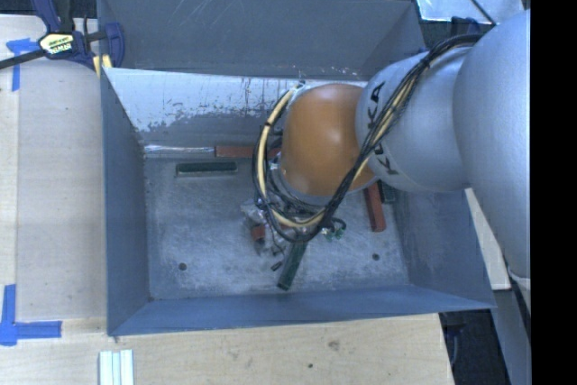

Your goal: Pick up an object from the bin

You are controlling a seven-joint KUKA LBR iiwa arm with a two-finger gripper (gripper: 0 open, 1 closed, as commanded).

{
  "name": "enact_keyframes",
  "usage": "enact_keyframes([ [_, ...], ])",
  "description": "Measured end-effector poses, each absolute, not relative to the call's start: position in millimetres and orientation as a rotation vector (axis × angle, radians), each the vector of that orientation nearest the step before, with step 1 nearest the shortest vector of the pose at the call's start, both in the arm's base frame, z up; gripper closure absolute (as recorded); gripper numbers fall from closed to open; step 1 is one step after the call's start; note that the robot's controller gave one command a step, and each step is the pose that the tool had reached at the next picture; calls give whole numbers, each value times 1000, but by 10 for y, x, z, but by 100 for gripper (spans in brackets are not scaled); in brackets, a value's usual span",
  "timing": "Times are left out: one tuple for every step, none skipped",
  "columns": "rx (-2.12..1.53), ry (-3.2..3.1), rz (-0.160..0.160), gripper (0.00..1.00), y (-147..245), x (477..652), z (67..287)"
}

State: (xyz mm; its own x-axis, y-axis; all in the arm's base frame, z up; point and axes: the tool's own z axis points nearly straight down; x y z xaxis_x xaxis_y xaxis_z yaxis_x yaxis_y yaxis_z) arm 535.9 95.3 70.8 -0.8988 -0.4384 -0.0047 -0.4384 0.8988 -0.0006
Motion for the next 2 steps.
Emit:
enact_keyframes([
  [-707, 3058, 0, 0, 951, 5354, 702],
  [-707, 3057, 1, 100, 955, 5357, 703],
])
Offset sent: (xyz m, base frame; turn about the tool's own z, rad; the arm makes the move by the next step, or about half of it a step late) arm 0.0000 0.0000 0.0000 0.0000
